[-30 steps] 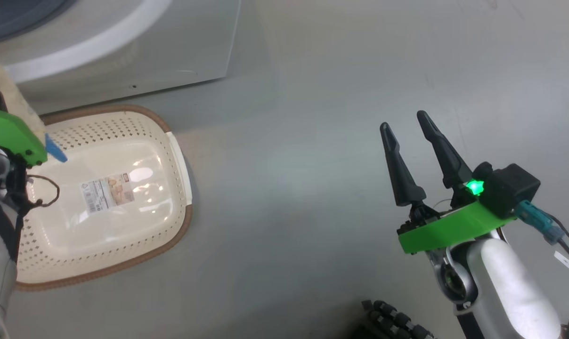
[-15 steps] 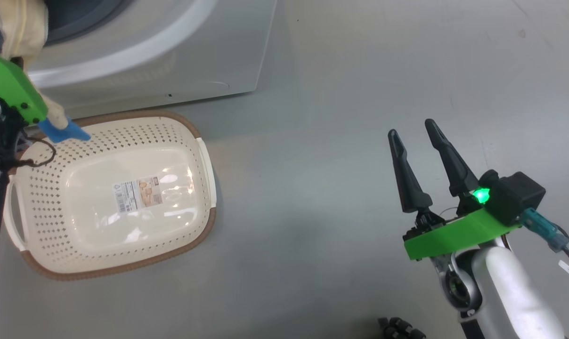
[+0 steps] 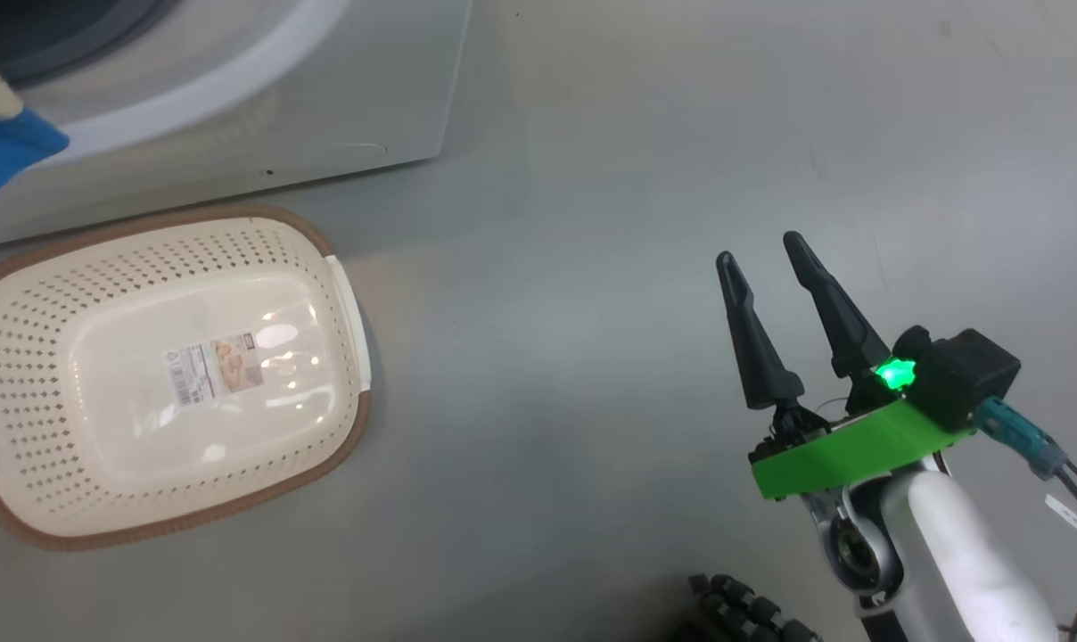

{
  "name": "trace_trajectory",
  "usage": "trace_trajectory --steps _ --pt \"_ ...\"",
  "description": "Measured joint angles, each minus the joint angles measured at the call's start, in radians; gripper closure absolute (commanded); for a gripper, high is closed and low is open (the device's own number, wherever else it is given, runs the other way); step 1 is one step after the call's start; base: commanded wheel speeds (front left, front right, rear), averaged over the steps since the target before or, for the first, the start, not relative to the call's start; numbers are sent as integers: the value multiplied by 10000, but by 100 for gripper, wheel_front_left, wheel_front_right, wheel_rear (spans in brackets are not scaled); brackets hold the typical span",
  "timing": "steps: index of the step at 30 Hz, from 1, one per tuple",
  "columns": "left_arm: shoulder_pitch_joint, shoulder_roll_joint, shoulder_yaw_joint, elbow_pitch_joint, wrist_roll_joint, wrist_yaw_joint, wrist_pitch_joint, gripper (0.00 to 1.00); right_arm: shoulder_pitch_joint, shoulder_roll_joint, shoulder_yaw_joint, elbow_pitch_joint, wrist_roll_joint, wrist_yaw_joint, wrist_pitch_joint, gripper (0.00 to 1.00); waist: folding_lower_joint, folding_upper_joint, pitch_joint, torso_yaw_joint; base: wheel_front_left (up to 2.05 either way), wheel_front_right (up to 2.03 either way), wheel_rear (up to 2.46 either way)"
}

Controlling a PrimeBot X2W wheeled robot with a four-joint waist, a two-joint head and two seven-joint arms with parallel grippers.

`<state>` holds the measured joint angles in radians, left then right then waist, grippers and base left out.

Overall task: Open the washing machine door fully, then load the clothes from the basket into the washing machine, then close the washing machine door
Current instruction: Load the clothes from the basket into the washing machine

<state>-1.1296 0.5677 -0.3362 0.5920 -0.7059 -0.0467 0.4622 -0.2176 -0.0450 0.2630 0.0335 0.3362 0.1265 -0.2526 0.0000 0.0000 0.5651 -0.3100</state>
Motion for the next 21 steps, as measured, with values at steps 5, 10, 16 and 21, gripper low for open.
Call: trace_trajectory --steps 5,10,16,21 --pt "-203 420 84 -171 518 309 -541 100 -67 2 88 -100 247 0 0 0 1 0 403 -274 0 0 0" --pt "-1056 988 163 -184 1147 441 -1511 100 -402 4 324 -173 579 0 0 0 1 0 1002 -660 0 0 0" --pt "-2190 1239 284 -33 1747 468 -2633 100 -781 8 650 -268 913 0 0 0 2 0 1709 -1152 0 0 0" --pt "-3356 1590 234 123 2405 382 -3777 100 -1047 8 846 -326 1164 0 -17 0 3 0 2287 -1529 0 0 0"
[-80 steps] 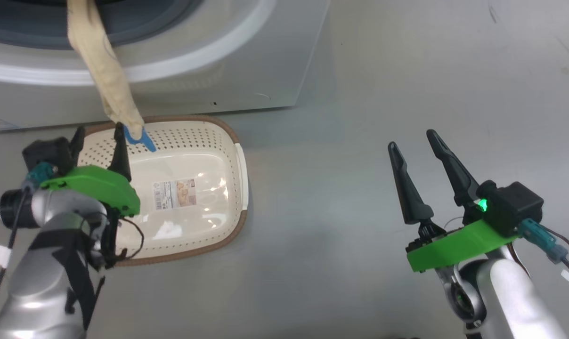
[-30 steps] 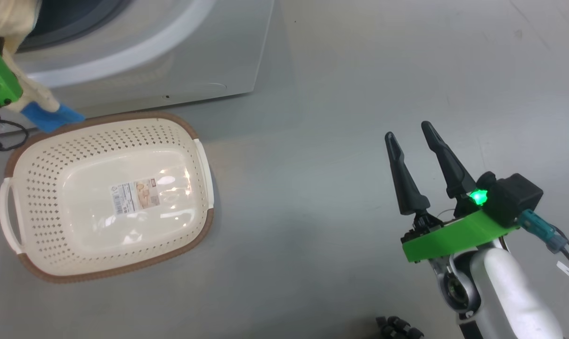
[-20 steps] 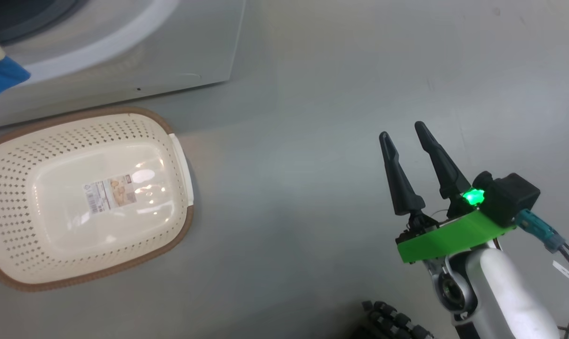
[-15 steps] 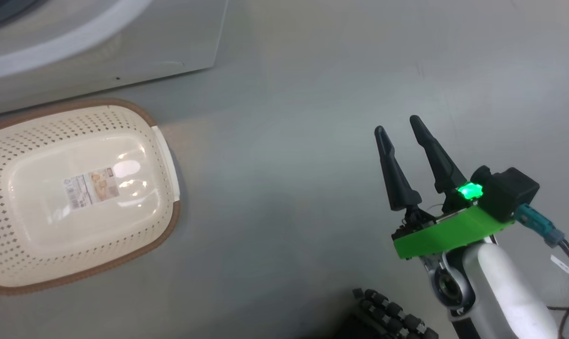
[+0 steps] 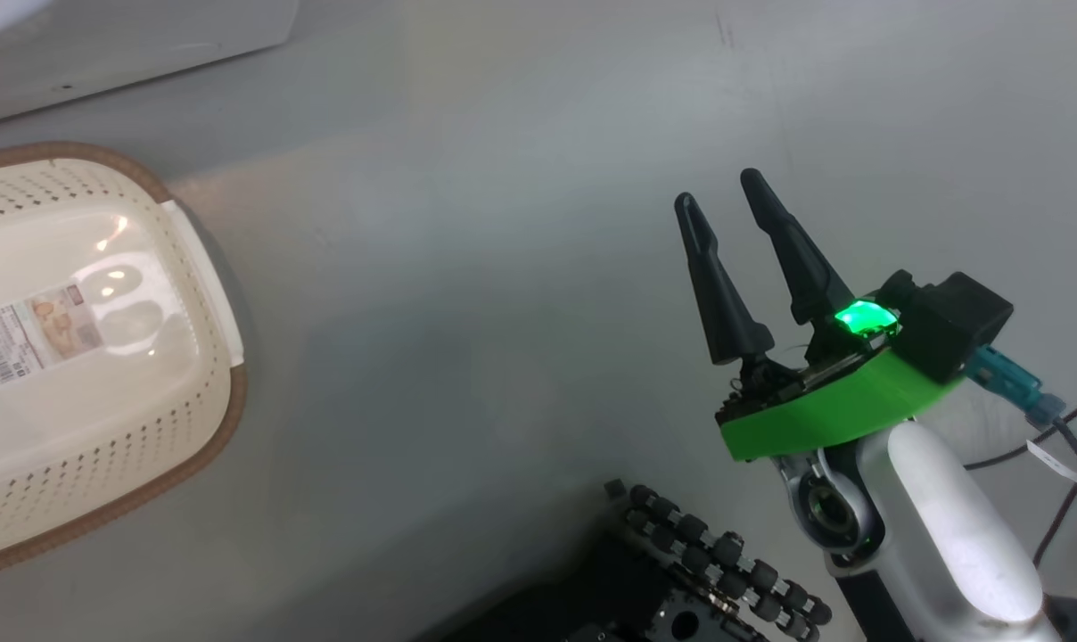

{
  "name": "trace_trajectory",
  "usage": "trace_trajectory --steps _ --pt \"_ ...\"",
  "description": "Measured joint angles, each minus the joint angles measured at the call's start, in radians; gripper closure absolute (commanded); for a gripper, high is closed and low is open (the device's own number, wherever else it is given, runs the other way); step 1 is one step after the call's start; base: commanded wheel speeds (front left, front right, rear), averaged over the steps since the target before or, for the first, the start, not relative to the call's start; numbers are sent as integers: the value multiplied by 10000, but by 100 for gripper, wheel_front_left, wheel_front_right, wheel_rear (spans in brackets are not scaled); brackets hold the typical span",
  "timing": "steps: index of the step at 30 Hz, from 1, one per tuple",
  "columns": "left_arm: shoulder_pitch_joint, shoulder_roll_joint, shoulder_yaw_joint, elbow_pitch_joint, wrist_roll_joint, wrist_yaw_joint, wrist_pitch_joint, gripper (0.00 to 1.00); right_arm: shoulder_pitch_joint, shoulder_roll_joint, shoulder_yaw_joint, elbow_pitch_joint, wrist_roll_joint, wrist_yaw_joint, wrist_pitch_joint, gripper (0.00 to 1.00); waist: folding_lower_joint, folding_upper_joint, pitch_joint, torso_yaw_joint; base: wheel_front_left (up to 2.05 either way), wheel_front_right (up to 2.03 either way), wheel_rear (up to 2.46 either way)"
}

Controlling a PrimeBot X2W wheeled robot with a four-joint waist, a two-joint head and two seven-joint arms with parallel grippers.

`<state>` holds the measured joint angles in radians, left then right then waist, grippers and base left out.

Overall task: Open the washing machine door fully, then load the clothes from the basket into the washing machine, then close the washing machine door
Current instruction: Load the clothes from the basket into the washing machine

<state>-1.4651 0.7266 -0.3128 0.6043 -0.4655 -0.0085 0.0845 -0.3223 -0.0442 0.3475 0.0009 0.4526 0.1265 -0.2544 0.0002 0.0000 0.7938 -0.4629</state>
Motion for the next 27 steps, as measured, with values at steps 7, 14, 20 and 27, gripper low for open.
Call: trace_trajectory --steps 7,14,20,27 --pt "-1382 330 -128 284 838 -58 -1873 100 -169 4 104 4 144 0 -6 0 0 0 680 -360 0 0 0" --pt "-1559 167 -215 1601 610 -360 -1768 100 -443 10 184 4 182 0 -8 0 -1 0 1004 -281 0 0 0" --pt "-1620 -155 -213 2161 403 -360 -1459 15 -536 10 144 17 132 0 -6 0 -2 0 1014 -88 0 0 0" --pt "-1829 -347 -558 2403 431 -539 -1473 0 -537 10 61 75 35 0 -8 0 -2 0 961 125 0 0 0"
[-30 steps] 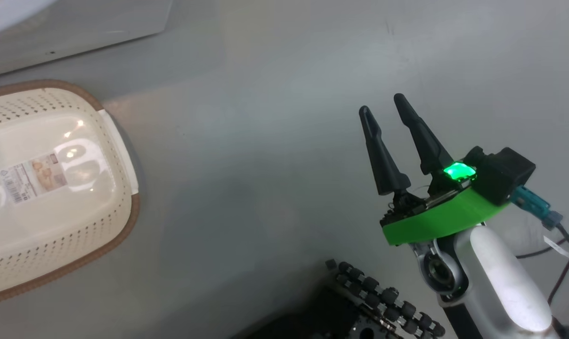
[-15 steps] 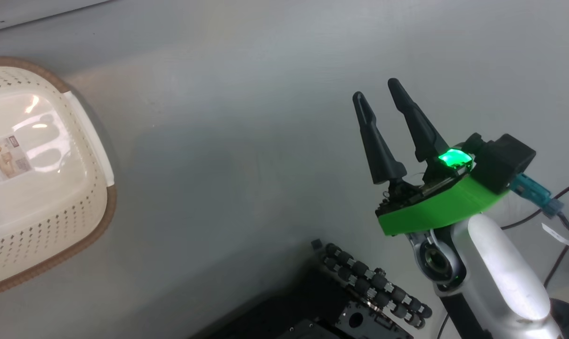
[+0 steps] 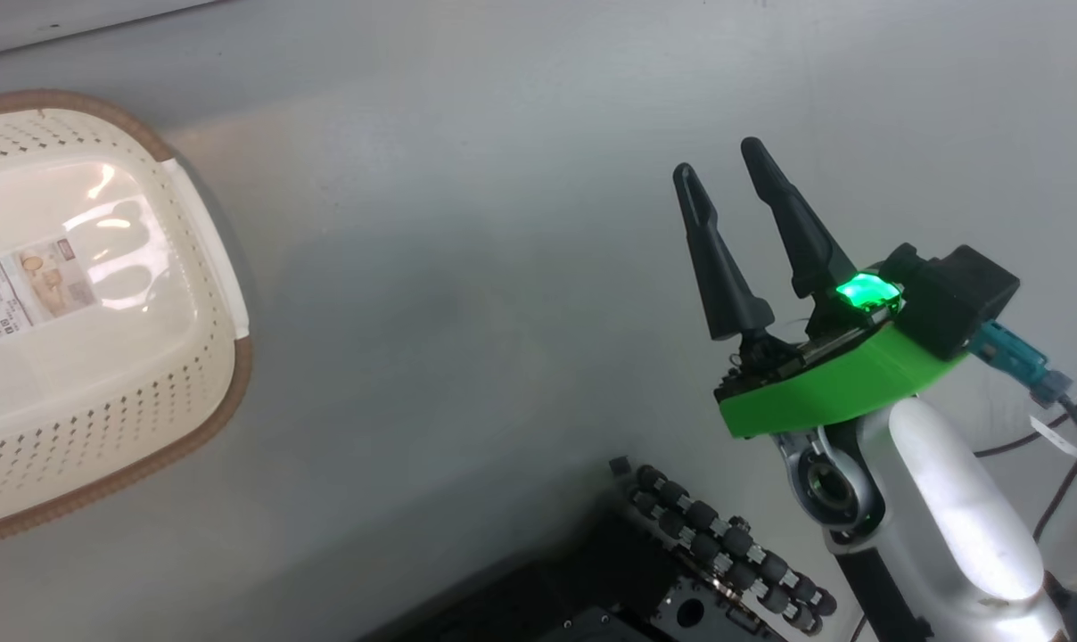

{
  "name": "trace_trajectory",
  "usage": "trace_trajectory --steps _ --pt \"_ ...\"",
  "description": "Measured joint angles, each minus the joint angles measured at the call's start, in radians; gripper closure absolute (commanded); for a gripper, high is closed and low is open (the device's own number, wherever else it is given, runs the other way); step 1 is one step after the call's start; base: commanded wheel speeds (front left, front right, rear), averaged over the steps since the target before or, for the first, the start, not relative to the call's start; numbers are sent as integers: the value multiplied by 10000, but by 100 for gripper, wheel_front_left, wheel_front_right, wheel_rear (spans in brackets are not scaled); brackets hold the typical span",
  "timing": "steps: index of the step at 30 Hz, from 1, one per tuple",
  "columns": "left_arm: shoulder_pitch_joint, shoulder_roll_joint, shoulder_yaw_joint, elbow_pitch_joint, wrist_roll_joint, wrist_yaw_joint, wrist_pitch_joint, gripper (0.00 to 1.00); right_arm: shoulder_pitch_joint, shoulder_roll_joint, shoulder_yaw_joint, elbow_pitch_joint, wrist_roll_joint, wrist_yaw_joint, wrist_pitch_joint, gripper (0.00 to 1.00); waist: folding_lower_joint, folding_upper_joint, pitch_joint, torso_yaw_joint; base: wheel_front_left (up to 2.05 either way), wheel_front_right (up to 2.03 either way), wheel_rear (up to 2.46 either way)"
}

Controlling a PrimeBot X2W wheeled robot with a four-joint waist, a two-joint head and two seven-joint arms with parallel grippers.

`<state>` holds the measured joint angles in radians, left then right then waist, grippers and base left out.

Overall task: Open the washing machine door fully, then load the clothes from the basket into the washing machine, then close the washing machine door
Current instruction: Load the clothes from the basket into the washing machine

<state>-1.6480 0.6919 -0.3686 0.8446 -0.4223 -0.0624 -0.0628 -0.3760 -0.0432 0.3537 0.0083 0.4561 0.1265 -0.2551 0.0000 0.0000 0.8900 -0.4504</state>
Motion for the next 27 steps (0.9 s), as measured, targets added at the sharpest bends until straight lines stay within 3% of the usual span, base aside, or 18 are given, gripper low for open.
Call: trace_trajectory --steps 6,14,22,27 --pt "-3 -408 -240 173 -4 -58 -48 0 0 0 -142 111 -196 0 0 0 0 0 -209 369 0 0 0" --pt "904 -897 -153 -134 -474 359 -176 0 3 -2 -399 182 -546 0 0 0 0 0 -679 906 0 0 0" --pt "2939 -1388 125 -1189 -1095 1005 -531 0 31 -8 -681 345 -825 0 0 0 -1 0 -1247 1378 0 0 0" --pt "4743 -1540 209 -2508 -1225 1912 -1103 0 210 -8 -907 464 -1074 0 0 0 -1 0 -1739 1678 0 0 0"
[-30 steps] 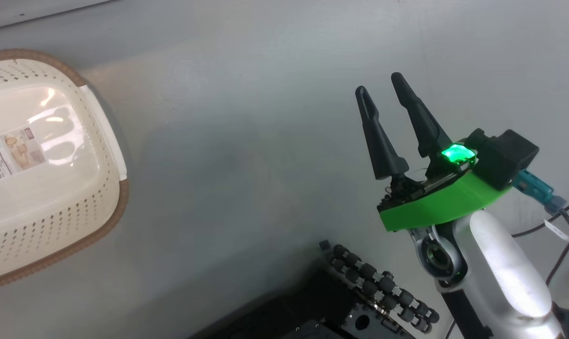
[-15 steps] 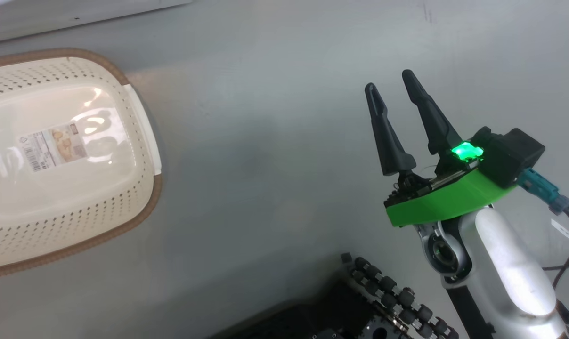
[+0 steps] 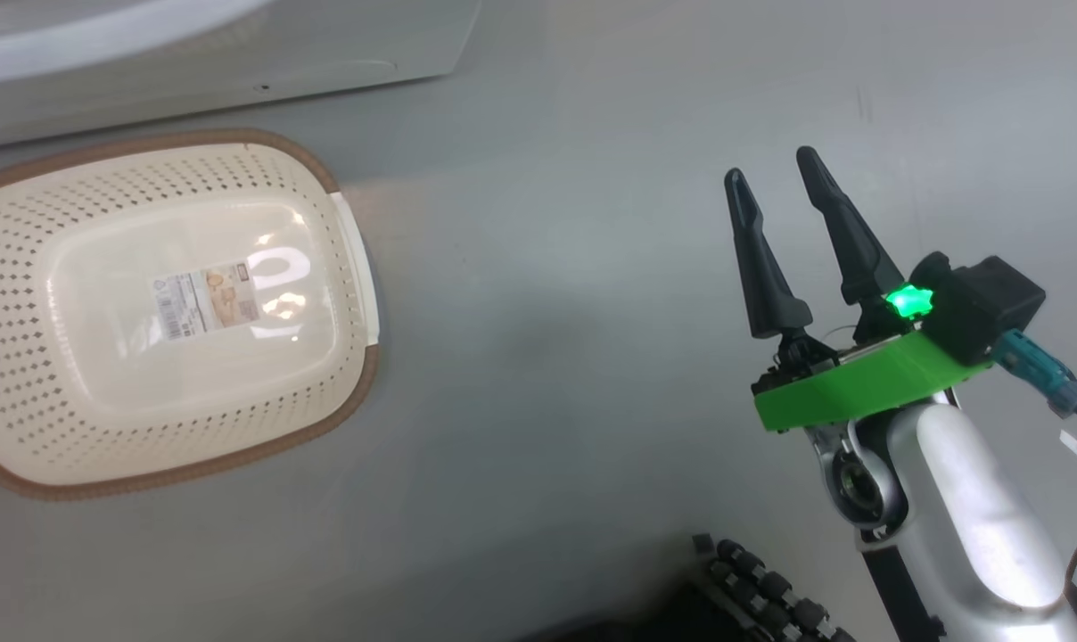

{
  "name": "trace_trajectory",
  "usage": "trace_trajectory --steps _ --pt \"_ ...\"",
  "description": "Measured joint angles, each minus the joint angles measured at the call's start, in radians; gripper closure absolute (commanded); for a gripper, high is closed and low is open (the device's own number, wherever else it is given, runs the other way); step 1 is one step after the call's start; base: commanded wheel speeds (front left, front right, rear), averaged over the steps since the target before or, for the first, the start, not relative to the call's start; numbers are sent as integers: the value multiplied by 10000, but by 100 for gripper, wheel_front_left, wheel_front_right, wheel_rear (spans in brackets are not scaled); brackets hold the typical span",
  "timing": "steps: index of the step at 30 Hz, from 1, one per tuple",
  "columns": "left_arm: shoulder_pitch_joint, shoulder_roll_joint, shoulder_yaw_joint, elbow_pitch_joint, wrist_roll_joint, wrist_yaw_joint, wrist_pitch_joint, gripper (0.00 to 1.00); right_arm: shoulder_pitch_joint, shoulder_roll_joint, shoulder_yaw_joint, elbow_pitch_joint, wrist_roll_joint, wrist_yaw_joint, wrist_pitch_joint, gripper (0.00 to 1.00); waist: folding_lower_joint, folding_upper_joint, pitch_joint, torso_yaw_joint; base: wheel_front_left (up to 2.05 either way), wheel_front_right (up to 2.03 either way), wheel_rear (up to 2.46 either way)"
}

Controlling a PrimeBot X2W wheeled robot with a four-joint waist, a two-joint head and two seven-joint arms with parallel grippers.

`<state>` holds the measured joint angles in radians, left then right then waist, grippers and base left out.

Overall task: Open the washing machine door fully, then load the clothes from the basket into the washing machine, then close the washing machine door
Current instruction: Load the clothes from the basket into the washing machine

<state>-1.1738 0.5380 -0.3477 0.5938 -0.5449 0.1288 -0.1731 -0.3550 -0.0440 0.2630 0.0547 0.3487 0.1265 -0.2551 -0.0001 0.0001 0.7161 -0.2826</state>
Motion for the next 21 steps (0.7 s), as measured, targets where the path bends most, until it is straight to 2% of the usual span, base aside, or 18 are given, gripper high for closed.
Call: trace_trajectory --steps 7,11,15,21 --pt "3414 -535 401 -2307 -305 1104 -660 0 552 -4 -431 192 -360 0 0 0 -1 0 -912 355 0 0 0" --pt "5305 -805 593 -3664 -63 1158 -775 0 900 -2 -606 305 -627 0 0 0 -1 0 -1513 548 0 0 0" --pt "6861 -1327 823 -5149 587 1185 -779 0 1272 -2 -809 380 -867 0 10 0 -1 1 -2116 783 0 0 0" --pt "8868 -2192 777 -5967 1267 1185 -790 0 1744 -4 -1024 345 -1360 0 378 0 -1 0 -2947 1220 0 0 0"
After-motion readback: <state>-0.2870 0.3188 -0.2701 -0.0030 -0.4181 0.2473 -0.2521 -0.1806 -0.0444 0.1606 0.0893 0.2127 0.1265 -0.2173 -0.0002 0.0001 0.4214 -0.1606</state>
